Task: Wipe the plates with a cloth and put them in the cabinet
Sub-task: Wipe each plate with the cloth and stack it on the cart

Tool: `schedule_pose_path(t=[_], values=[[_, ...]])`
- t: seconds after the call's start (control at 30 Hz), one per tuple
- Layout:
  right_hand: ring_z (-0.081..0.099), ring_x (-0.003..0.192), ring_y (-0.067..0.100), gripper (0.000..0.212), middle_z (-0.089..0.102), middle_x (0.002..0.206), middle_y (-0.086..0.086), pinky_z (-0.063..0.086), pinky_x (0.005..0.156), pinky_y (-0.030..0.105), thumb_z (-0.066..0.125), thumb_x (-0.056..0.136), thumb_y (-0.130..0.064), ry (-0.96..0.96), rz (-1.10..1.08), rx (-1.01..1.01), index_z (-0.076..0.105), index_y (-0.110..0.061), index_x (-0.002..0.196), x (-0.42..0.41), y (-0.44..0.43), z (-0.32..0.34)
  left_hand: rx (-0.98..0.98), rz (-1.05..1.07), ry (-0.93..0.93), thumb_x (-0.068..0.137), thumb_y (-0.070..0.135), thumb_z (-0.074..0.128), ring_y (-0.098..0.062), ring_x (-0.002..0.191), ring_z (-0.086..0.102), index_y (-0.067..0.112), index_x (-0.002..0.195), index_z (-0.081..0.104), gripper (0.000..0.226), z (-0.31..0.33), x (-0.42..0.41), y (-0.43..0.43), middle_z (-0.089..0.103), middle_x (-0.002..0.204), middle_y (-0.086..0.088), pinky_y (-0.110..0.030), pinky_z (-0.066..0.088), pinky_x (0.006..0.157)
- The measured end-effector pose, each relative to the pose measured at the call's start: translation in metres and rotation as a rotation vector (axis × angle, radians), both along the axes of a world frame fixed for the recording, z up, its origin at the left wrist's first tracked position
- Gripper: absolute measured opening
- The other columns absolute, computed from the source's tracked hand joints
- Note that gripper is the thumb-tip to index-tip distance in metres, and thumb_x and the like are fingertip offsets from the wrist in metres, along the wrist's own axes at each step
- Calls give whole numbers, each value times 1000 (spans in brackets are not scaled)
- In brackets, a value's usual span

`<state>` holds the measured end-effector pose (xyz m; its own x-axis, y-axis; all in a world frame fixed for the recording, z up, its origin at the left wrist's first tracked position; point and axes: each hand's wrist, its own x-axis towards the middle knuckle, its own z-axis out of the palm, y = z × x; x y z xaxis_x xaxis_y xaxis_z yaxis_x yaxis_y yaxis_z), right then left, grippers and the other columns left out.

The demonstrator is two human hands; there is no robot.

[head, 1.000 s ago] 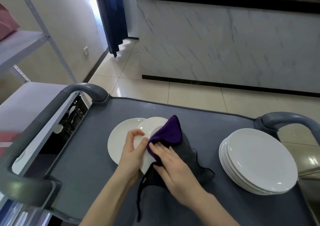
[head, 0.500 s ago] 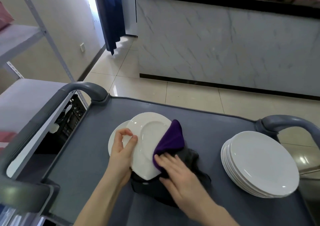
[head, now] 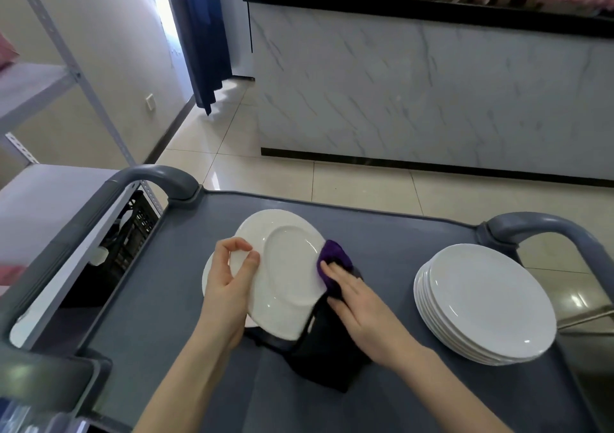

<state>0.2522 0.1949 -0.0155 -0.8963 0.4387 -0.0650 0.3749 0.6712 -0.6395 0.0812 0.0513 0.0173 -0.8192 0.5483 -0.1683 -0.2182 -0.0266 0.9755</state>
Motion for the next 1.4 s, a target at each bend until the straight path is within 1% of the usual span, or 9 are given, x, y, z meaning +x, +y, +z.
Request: schedule_pose_path(t=[0.13,0.4,0.6,0.73,0.83,0.97,1.1,1.3,1.4], values=[[16,147,1,67,23,159,-16,13,123,33,48,96,-44,-193,144,199,15,-37,155,31,3,-2,-30,32,52,96,24,62,-23,93,55,41,90,57,19,1,-2,-3,59,113,0,-42,47,72],[61,116,15,63,62,131,-3,55,85,22,83,71,-27,279,18,464,62,-20,130,22,-24,20,-16,79,-178,95,19,67,-21,82,62,33,98,52,21,10,1,10,58,113,-3,-34,53,59],[71,99,24,37,72,113,9,60,78,34,72,78,6,574,-183,638,72,-6,114,13,-16,28,34,58,-223,93,25,70,-20,79,67,22,103,52,21,29,3,25,63,104,-9,-28,57,55],[71,89,12,25,75,101,-12,55,76,31,64,92,-3,546,-383,321,74,-18,110,20,6,55,-53,-143,-151,102,47,49,-25,87,77,23,111,52,26,39,9,44,78,93,-14,-40,59,80],[58,70,0,15,67,80,-25,45,66,21,64,94,-17,479,-494,34,72,-27,101,38,23,62,-255,-200,217,100,42,50,-12,79,74,39,112,55,13,35,11,54,77,85,2,-34,55,76],[58,69,2,19,72,76,-12,51,69,23,67,90,-8,547,-593,-319,73,-26,86,65,41,64,-469,-180,550,94,29,64,-10,80,60,41,105,61,16,24,10,64,64,87,1,-26,43,65],[69,83,25,16,76,88,9,58,70,43,64,91,-5,584,-702,-657,76,-17,90,89,57,64,-344,-257,325,95,23,67,-18,88,68,28,98,70,7,12,26,80,69,100,-3,-38,58,79],[73,82,16,30,77,88,-1,62,63,37,63,92,-9,535,-770,-570,65,-33,110,133,81,59,-280,-316,204,92,13,68,-26,89,71,23,93,76,12,8,61,116,76,88,2,-44,61,80],[69,85,15,31,74,87,-13,61,59,33,60,94,-15,498,-858,-483,69,-46,92,157,97,57,-295,-341,210,91,14,69,-20,87,72,26,91,77,14,2,85,139,78,86,7,-34,58,75]])
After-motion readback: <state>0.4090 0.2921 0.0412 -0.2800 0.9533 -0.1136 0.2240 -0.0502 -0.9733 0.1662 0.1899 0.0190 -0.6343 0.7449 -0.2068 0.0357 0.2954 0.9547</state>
